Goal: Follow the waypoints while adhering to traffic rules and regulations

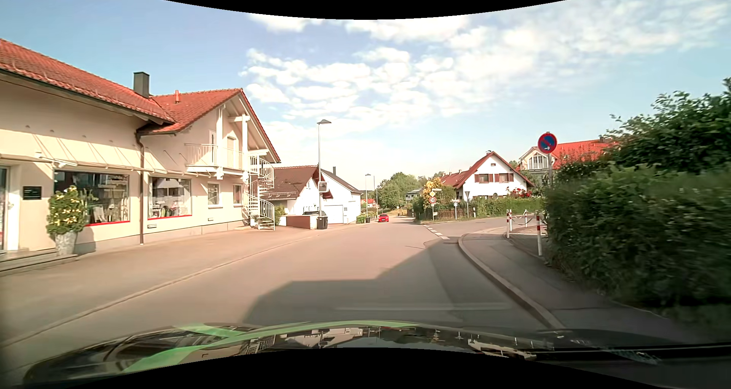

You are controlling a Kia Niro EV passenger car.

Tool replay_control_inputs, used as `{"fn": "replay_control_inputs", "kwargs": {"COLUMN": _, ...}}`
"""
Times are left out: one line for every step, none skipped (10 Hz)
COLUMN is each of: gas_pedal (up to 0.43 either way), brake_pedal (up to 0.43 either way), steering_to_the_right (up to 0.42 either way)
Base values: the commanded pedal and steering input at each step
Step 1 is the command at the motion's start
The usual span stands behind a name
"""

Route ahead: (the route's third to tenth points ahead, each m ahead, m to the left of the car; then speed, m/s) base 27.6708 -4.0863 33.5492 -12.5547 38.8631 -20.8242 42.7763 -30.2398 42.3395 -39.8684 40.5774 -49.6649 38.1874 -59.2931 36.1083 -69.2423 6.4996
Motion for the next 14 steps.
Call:
{"fn": "replay_control_inputs", "kwargs": {"gas_pedal": 0.079, "brake_pedal": 0.0, "steering_to_the_right": 0.028}}
{"fn": "replay_control_inputs", "kwargs": {"gas_pedal": 0.079, "brake_pedal": 0.0, "steering_to_the_right": 0.035}}
{"fn": "replay_control_inputs", "kwargs": {"gas_pedal": 0.079, "brake_pedal": 0.0, "steering_to_the_right": 0.04}}
{"fn": "replay_control_inputs", "kwargs": {"gas_pedal": 0.079, "brake_pedal": 0.0, "steering_to_the_right": 0.047}}
{"fn": "replay_control_inputs", "kwargs": {"gas_pedal": 0.079, "brake_pedal": 0.0, "steering_to_the_right": 0.055}}
{"fn": "replay_control_inputs", "kwargs": {"gas_pedal": 0.079, "brake_pedal": 0.0, "steering_to_the_right": 0.061}}
{"fn": "replay_control_inputs", "kwargs": {"gas_pedal": 0.079, "brake_pedal": 0.0, "steering_to_the_right": 0.061}}
{"fn": "replay_control_inputs", "kwargs": {"gas_pedal": 0.079, "brake_pedal": 0.0, "steering_to_the_right": 0.061}}
{"fn": "replay_control_inputs", "kwargs": {"gas_pedal": 0.079, "brake_pedal": 0.0, "steering_to_the_right": 0.061}}
{"fn": "replay_control_inputs", "kwargs": {"gas_pedal": 0.079, "brake_pedal": 0.0, "steering_to_the_right": 0.066}}
{"fn": "replay_control_inputs", "kwargs": {"gas_pedal": 0.067, "brake_pedal": 0.0, "steering_to_the_right": 0.079}}
{"fn": "replay_control_inputs", "kwargs": {"gas_pedal": 0.059, "brake_pedal": 0.0, "steering_to_the_right": 0.088}}
{"fn": "replay_control_inputs", "kwargs": {"gas_pedal": 0.028, "brake_pedal": 0.0, "steering_to_the_right": 0.095}}
{"fn": "replay_control_inputs", "kwargs": {"gas_pedal": 0.008, "brake_pedal": 0.0, "steering_to_the_right": 0.1}}
